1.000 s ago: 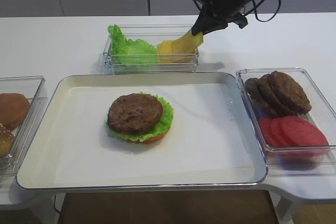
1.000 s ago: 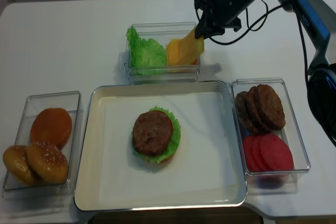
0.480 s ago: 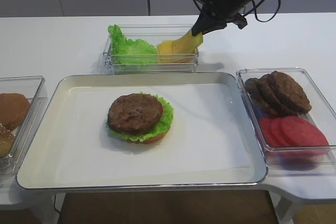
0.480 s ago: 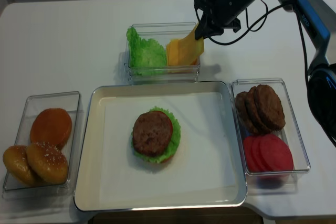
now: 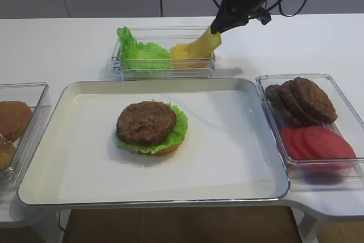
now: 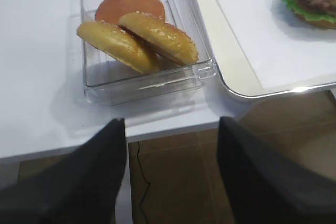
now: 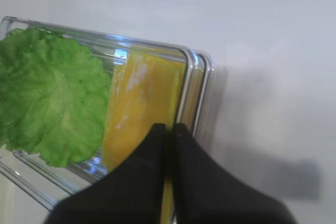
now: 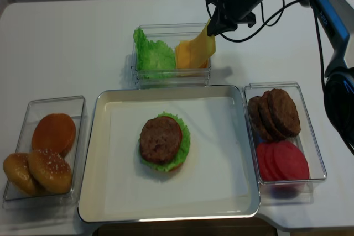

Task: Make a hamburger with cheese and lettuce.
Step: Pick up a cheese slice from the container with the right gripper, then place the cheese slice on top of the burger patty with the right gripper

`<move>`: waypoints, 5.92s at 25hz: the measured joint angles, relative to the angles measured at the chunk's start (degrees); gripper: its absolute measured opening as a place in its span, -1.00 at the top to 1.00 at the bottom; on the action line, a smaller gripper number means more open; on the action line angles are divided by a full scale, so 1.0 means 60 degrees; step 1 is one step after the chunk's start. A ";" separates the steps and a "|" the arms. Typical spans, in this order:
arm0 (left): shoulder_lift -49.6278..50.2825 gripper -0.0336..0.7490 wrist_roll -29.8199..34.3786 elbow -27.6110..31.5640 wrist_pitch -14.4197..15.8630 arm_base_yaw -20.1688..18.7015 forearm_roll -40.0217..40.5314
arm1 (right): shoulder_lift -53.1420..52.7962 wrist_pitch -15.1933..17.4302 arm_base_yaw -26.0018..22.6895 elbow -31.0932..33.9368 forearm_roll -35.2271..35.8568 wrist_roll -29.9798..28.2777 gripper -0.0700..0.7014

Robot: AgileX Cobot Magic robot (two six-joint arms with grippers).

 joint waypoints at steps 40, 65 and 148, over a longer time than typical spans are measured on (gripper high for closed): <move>0.0000 -0.14 0.0000 0.0000 0.0000 0.0000 0.0000 | -0.0745 0.0046 0.0272 0.0000 0.0261 0.0209 0.70; 0.0000 -0.14 0.0000 0.0000 0.0000 0.0000 -0.0017 | -0.2017 0.0106 0.0728 0.0000 0.0457 0.0190 0.70; 0.0000 -0.14 0.0000 0.0000 0.0000 0.0000 -0.0017 | -0.5370 0.0058 0.4316 0.5760 0.0050 -0.0758 0.70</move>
